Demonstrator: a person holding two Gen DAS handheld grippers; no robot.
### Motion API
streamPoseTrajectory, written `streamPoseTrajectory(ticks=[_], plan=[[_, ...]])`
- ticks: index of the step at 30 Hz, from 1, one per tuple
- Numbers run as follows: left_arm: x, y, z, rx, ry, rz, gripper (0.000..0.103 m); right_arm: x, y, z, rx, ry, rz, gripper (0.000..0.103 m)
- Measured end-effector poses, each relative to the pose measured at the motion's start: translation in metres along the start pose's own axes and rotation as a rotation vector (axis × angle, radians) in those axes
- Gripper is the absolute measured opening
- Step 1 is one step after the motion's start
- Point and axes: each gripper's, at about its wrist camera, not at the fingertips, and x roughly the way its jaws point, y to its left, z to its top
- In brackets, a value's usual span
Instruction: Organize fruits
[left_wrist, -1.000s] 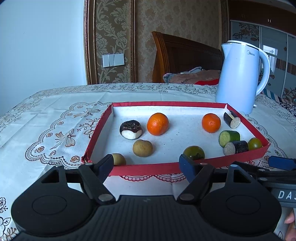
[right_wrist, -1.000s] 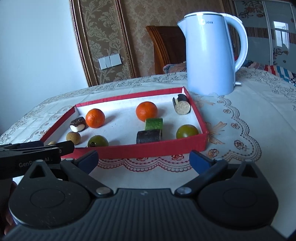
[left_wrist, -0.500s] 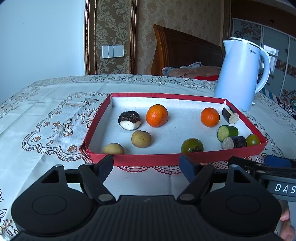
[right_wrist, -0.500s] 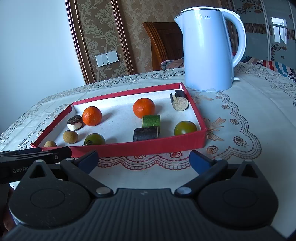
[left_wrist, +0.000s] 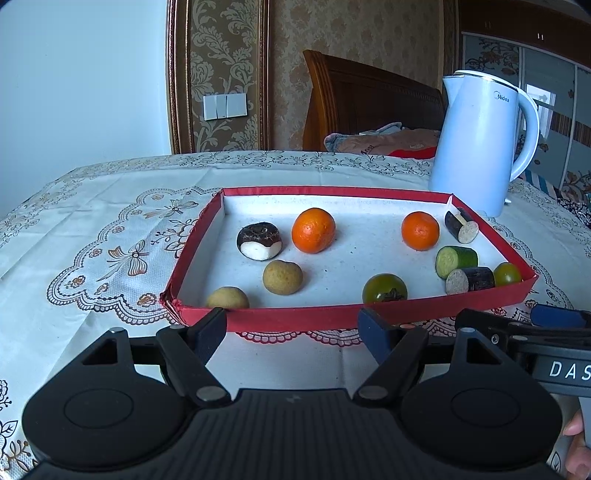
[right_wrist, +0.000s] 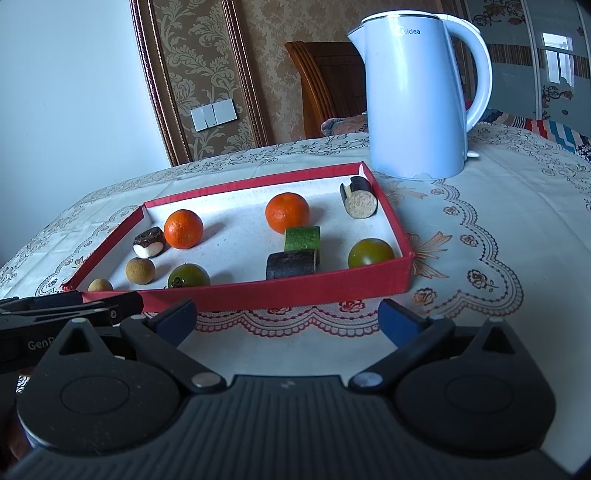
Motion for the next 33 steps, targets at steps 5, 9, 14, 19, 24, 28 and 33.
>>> streamPoseTrajectory(ticks=[5,9,14,19,24,28,33], plan=[[-0.001,0.002,0.001,-0.009,-0.004,0.004,0.078,0.000,0.000,0.000,0.000,0.000,0.000,0.103],[-0.001,0.001,0.000,-0.001,-0.007,0.010,0.078,0.000,0.000,0.000,0.000,0.000,0.000,0.103],[-0.001,0.000,0.000,0.008,-0.010,0.013,0.078,0.000,0.000,0.000,0.000,0.000,0.000,0.103],[-0.001,0.000,0.000,0.010,-0.010,0.013,0.078,0.000,0.000,0.000,0.000,0.000,0.000,0.103],[-0.002,-0.002,-0.001,0.027,-0.011,0.020,0.078,0.001,0.000,-0.001,0.000,0.002,-0.001,0.103],[-0.003,0.002,0.000,0.001,-0.012,-0.006,0.078,0.001,0.000,-0.001,0.000,0.002,-0.001,0.103],[-0.003,0.012,0.002,-0.053,-0.016,-0.044,0.078,0.001,0.000,-0.001,-0.001,0.002,-0.001,0.103]])
